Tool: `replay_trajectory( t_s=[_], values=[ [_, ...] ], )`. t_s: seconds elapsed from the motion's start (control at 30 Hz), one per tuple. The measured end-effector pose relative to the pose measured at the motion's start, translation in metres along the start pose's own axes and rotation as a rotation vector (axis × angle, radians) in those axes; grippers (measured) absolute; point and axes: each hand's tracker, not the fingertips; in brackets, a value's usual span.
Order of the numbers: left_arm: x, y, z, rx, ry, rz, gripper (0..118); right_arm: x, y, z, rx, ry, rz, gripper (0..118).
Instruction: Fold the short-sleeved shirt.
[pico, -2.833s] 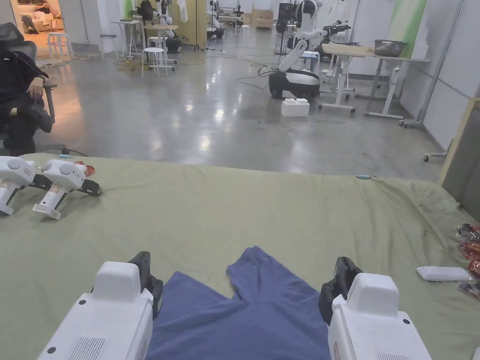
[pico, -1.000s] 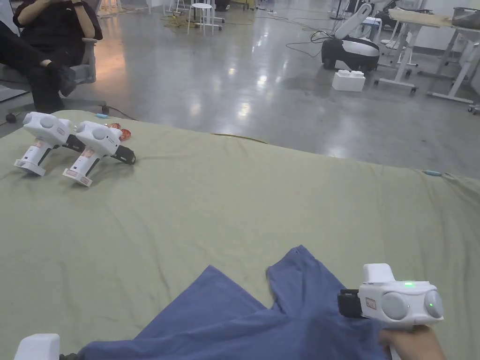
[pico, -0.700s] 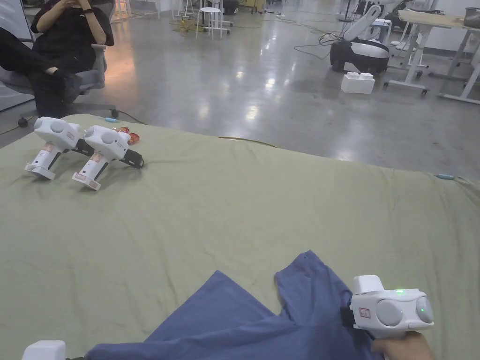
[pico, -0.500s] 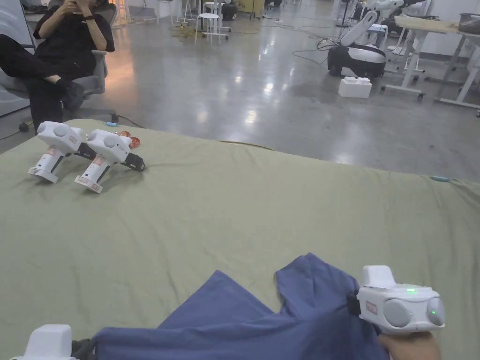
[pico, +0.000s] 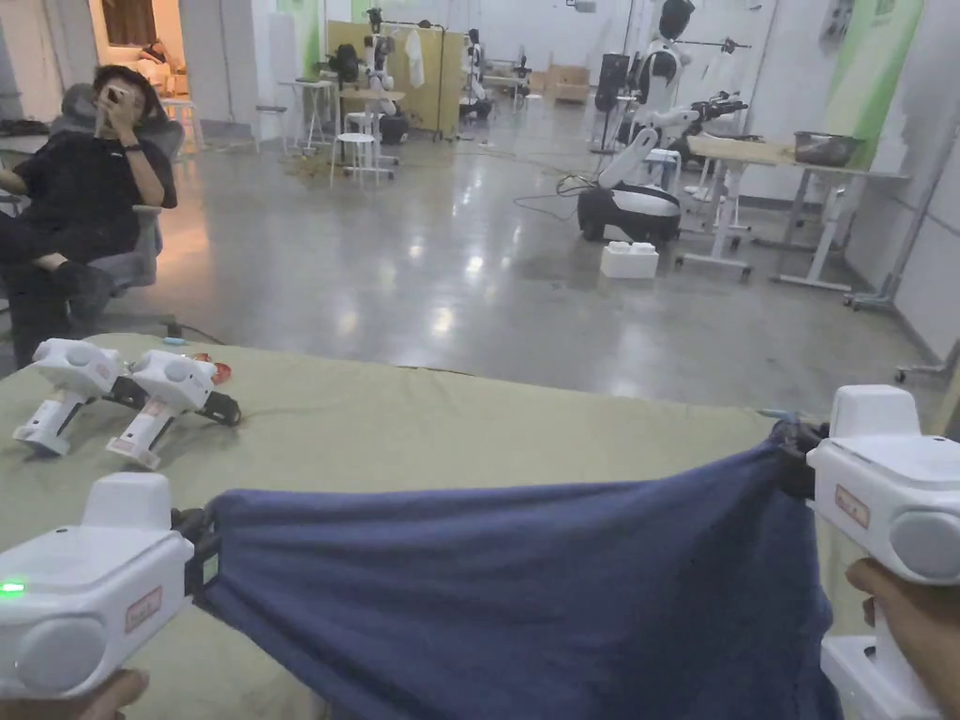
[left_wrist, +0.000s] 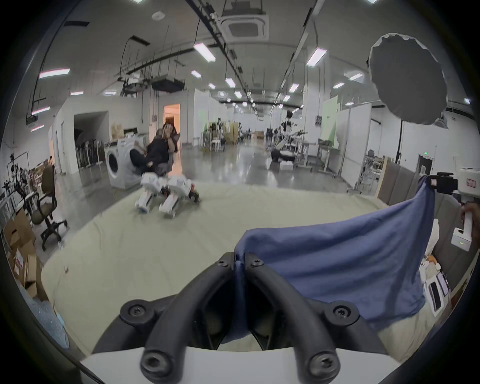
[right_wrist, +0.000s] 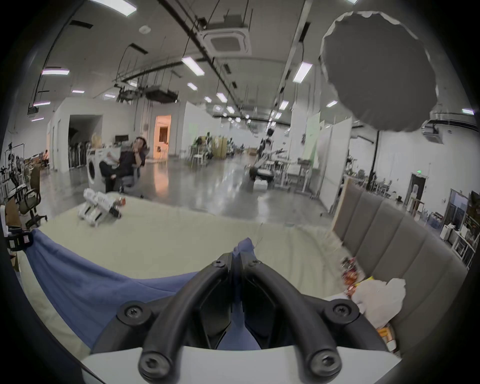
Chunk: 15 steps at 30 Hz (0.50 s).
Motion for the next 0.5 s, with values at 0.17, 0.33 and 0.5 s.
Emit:
replay_trajectory(
  t_s=[0.17,0.33,0.5],
  values=[
    [0.026,0.091,-0.003,0.095,-0.029,-0.027,3,0.028,0.06,0.038,0.105,-0.069,0.001,4],
    [0.051,0.165,-0.011,0.136,-0.029,-0.078,3,0.044,0.103,0.047,0.143,-0.106,-0.018,4],
    [0.064,0.216,-0.023,0.161,-0.02,-0.104,3,0.056,0.137,0.031,0.156,-0.138,-0.024,4]
  ],
)
